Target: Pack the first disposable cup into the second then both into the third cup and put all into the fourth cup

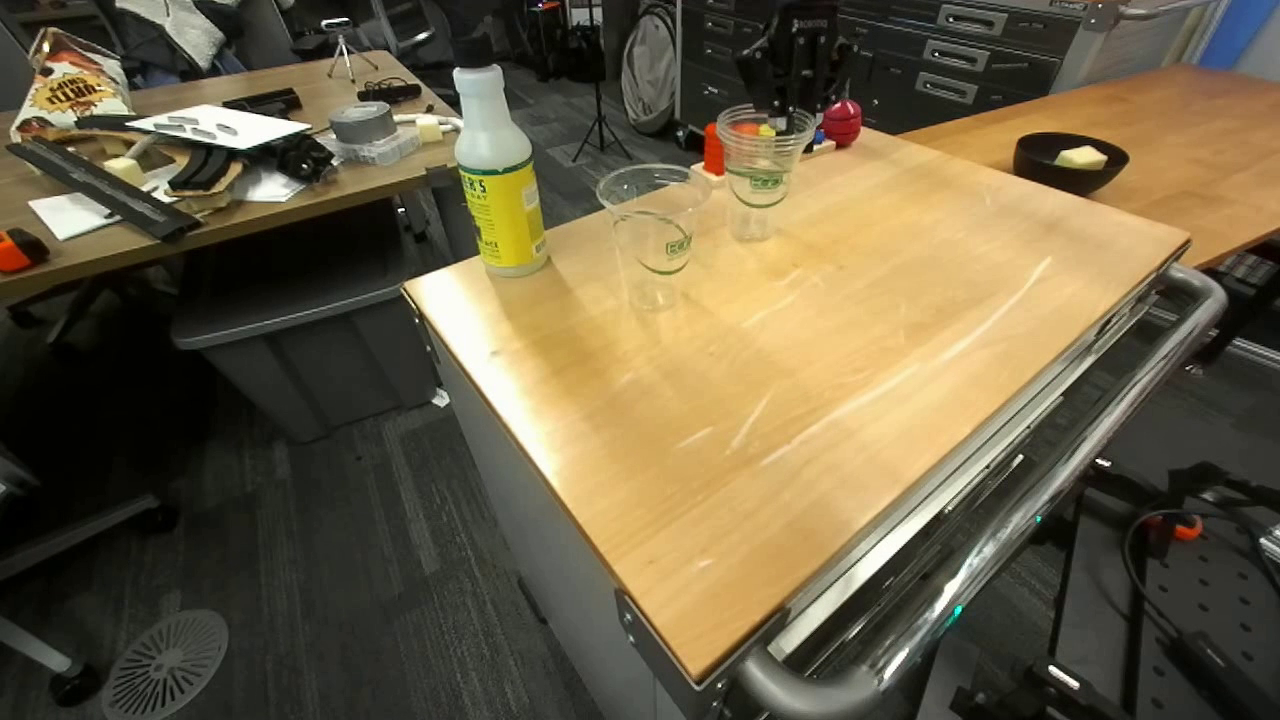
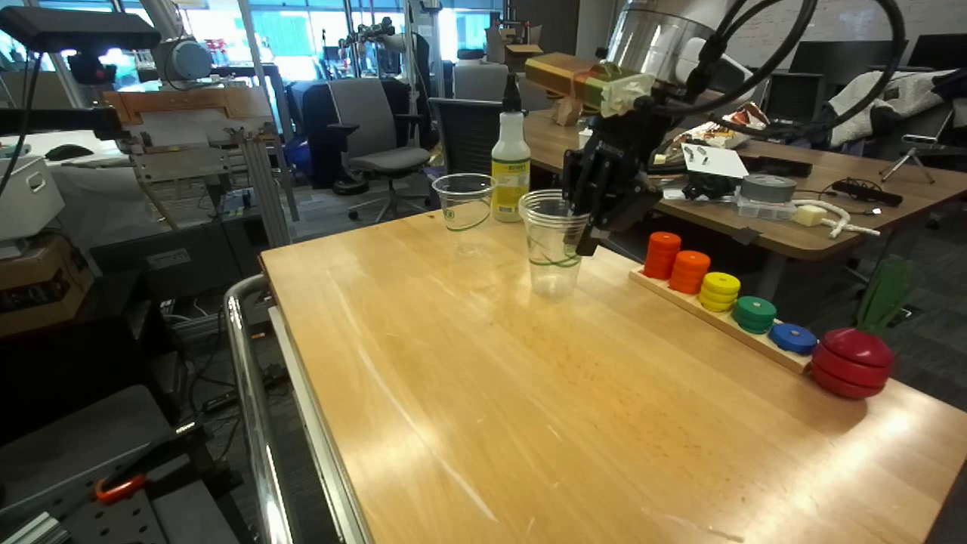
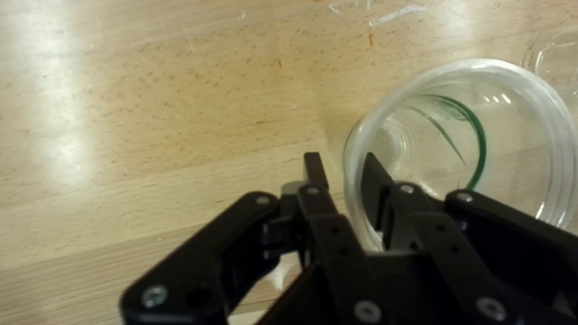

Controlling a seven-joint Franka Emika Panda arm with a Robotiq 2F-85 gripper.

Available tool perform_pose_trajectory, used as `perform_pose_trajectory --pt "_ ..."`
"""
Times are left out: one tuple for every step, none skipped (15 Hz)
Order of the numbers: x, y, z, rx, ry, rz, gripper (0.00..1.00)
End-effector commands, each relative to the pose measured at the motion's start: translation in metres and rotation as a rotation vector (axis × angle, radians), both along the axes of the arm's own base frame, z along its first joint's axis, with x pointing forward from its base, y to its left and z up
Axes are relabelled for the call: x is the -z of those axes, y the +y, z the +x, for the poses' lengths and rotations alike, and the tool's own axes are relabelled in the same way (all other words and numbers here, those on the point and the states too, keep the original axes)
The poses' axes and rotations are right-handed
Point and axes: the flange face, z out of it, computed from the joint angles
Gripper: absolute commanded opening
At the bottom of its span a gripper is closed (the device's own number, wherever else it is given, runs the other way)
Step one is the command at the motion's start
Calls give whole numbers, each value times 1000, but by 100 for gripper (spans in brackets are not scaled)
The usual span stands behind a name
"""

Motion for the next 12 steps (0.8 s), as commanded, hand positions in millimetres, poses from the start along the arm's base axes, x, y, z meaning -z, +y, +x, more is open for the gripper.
perform_pose_trajectory --pt "-27 -1 -8 9 -50 -22 0" --pt "-28 -1 -10 8 -49 -18 0" --pt "-29 -2 -13 4 -44 -20 0" --pt "-30 -1 -17 1 -35 -16 2" --pt "-30 -2 -21 3 -31 -11 2" --pt "-32 -3 -26 14 -24 -1 2" --pt "-34 -4 -30 19 -18 10 2" --pt "-41 -4 -36 25 -19 24 2" --pt "-50 -4 -41 27 -25 29 2" --pt "-62 -2 -45 24 -35 32 2" --pt "-74 2 -49 17 -44 33 2" --pt "-90 8 -53 1 -66 25 2"
